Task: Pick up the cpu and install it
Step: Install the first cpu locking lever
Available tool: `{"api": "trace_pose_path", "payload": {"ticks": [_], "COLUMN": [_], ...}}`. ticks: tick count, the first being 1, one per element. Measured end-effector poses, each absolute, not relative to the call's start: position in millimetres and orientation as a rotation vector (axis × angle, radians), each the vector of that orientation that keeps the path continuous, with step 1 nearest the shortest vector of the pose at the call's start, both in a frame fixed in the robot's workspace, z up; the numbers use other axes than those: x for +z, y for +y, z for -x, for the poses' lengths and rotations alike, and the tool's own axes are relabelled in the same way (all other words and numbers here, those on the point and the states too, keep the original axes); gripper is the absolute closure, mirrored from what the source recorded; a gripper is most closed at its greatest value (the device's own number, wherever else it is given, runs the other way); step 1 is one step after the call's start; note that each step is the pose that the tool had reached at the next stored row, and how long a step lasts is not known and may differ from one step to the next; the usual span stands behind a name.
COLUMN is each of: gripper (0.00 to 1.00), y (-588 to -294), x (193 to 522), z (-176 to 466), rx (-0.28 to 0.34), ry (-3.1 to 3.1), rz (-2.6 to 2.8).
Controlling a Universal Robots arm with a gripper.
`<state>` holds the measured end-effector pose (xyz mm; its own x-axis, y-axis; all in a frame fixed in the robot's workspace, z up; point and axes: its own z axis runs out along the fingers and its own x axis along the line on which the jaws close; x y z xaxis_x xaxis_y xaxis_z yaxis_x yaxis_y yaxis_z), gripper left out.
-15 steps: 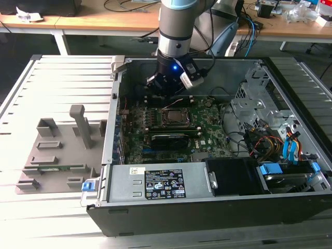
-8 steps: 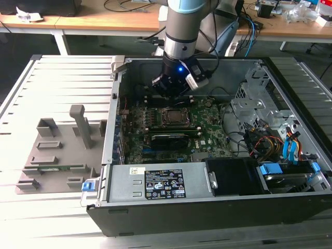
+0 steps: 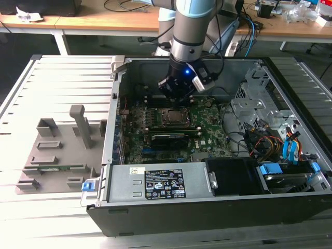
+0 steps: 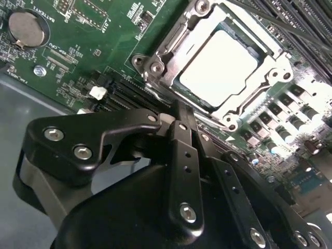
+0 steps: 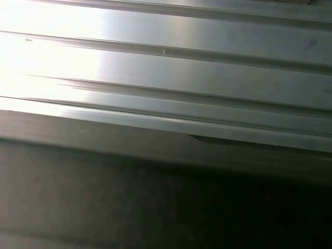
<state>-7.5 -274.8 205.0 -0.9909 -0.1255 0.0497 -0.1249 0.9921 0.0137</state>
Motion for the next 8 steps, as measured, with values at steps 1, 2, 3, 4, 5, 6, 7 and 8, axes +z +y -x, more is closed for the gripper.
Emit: {"api": "trace_pose_path", "payload": {"ticks": [1, 2, 3, 4, 5, 6, 7, 8], "gripper": [0.89, 0.89, 0.89, 0.89, 0.89, 0.89, 0.89, 0.89], "y": [-274.8, -274.8, -274.9, -275.1, -275.8, -276.5, -277.0, -277.1], "x": [204.7, 204.3, 204.0, 203.7, 203.4, 203.2, 203.1, 203.0], "z": [7.0, 6.2, 5.2, 3.7, 1.7, 0.9, -0.2, -1.7], "rx": [-0.016, -0.016, -0.016, -0.016, -0.016, -0.017, -0.017, -0.017], "ry": [-3.085, -3.085, -3.085, -3.084, -3.085, -3.085, -3.085, -3.084], "rz": [-0.194, -0.194, -0.194, -0.194, -0.194, -0.194, -0.194, -0.194]}}
